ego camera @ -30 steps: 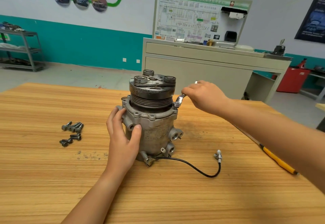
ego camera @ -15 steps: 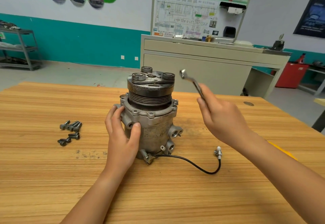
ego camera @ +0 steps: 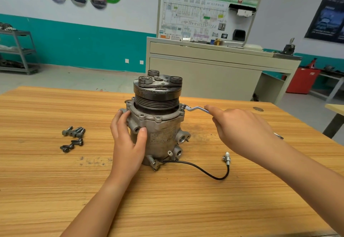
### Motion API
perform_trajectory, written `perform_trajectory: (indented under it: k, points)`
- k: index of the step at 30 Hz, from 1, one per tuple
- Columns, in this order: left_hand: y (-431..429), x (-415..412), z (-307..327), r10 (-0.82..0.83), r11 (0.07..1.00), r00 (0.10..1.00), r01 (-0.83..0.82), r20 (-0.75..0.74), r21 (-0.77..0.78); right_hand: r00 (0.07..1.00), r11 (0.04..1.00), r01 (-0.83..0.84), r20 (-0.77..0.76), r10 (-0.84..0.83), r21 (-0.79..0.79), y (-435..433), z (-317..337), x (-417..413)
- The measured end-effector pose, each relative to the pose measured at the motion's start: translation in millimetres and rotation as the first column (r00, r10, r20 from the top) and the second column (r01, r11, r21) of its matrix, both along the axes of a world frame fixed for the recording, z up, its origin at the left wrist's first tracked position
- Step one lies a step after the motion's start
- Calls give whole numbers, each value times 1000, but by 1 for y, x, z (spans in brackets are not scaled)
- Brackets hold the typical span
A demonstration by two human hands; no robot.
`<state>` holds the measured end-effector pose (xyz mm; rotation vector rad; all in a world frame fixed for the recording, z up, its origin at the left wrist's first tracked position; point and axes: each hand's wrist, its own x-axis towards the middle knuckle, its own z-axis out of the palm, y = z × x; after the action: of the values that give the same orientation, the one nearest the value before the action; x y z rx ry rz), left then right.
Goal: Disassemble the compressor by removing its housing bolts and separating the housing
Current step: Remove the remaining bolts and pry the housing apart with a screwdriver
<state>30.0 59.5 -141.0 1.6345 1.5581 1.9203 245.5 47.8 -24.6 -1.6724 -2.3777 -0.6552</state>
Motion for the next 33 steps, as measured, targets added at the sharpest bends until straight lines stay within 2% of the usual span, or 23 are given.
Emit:
perform_trajectory:
  k: [11, 17, 21, 27, 31, 33]
  points:
    - [0, -1, -1, -18, 1000, 1000, 18, 24, -20, 994, 997, 70, 85, -71, 13, -8, 11, -15]
    - [-2, 0, 1, -16, 1000, 999, 17, 31, -17, 954, 989, 125, 283, -98, -79, -20, 27, -44]
    - [-1, 1, 2, -18, 1000, 999, 19, 33, -13, 929, 969, 173, 355, -102, -175, -26, 29, -64]
    - [-1, 0, 1, -31, 999, 998, 32, 51, -23, 864, 992, 98, 501, -44, -83, -17, 27, -53]
    - [-2, 1, 3, -42, 999, 997, 45, 65, -32, 911, 995, -49, 405, 79, -84, 11, 36, -15]
    - [-1, 1, 2, -42, 998, 997, 45, 66, -32, 903, 988, -114, 405, 145, -101, 32, 40, 0]
